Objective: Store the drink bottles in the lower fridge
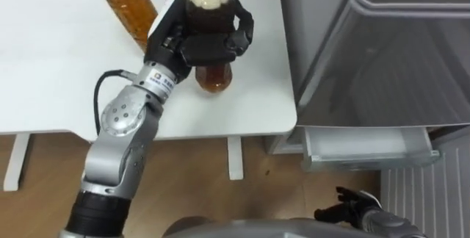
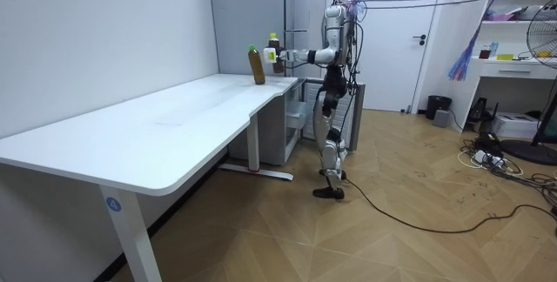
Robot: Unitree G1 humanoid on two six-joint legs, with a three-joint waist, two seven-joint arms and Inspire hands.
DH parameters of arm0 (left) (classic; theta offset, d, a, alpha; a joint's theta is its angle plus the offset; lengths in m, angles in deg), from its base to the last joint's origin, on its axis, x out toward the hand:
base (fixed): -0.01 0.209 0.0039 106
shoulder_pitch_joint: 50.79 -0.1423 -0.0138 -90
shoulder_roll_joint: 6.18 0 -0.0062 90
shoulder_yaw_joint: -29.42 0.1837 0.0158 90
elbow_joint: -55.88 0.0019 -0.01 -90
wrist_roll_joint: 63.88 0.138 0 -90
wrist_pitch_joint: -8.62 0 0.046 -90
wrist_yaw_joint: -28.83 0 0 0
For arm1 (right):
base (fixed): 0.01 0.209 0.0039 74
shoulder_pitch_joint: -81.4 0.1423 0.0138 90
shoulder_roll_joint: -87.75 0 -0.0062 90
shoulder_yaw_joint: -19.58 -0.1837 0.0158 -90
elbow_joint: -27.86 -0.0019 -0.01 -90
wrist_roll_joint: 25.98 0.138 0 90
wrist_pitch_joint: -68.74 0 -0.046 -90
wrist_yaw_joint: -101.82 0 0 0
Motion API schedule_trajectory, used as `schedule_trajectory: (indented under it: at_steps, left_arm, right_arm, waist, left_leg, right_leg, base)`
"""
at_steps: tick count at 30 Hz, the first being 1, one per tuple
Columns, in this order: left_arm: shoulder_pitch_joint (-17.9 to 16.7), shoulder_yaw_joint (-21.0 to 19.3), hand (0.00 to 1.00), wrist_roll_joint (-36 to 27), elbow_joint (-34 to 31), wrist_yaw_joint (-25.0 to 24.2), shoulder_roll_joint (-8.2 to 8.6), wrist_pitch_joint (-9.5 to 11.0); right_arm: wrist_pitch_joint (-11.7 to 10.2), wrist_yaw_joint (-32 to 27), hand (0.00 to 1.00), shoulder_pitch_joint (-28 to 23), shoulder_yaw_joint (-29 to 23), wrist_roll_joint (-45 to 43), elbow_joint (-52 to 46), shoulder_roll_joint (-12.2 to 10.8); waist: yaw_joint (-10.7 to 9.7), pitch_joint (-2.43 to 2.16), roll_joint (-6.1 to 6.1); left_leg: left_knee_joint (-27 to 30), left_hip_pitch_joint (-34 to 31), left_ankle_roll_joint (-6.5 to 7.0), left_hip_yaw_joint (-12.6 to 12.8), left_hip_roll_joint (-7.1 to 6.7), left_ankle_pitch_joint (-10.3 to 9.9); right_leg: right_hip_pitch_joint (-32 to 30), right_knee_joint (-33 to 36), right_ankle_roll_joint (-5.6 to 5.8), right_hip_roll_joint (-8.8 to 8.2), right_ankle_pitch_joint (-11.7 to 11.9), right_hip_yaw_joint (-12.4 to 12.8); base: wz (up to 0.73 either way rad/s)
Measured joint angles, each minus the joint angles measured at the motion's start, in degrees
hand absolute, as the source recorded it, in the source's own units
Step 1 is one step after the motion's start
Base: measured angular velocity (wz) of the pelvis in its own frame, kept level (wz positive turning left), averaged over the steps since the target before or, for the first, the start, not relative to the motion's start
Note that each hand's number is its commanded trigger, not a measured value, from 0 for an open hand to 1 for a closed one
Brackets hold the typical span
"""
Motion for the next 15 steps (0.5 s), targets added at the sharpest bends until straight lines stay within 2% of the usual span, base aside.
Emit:
schedule_trajectory:
  at_steps: [4, 7, 9, 15]
  left_arm:
    - [-0.8, 0.8, 1.00, -0.8, 0.0, -1.5, -0.03, 0.0]
    - [-1.2, 1.1, 1.00, -2.4, 0.0, -2.6, -0.38, 0.0]
    - [-1.3, 1.7, 1.00, -3.8, 0.0, -3.0, -0.36, 0.0]
    - [-1.3, 2.9, 1.00, -6.6, 0.1, -4.0, -0.35, 0.0]
  right_arm:
    - [0.0, 0.0, 0.00, 0.1, 1.2, -0.4, -0.7, -0.1]
    - [-0.1, 0.3, 0.00, 0.4, 2.4, -0.8, -2.3, -0.9]
    - [-0.1, 1.3, 0.00, 1.1, 3.2, -1.1, -2.2, -2.0]
    - [-0.1, 3.7, 0.00, 2.4, 5.1, -1.3, -2.3, -2.8]
  waist:
    - [0.0, 0.14, -0.40]
    - [0.2, 0.23, -1.20]
    - [0.4, 0.01, -1.57]
    - [1.8, -0.04, -1.02]
  left_leg:
    - [-0.1, 0.4, -0.08, 0.0, 0.06, -0.1]
    - [0.3, 0.1, -0.08, -0.1, 0.02, -0.1]
    - [0.5, -0.2, -0.08, -0.2, -0.11, -0.1]
    - [0.4, -0.5, -0.08, -0.9, -0.16, -0.1]
  right_leg:
    - [0.0, 0.7, -0.18, -0.07, -0.2, -0.3]
    - [0.0, 0.7, -0.19, -0.07, -0.2, -0.3]
    - [-0.1, 0.7, -0.19, -0.07, -0.2, -0.4]
    - [-0.2, 0.7, -0.18, -0.21, -0.2, -1.6]
  base:
    - [0.00]
    - [0.00]
    - [0.07]
    - [0.07]
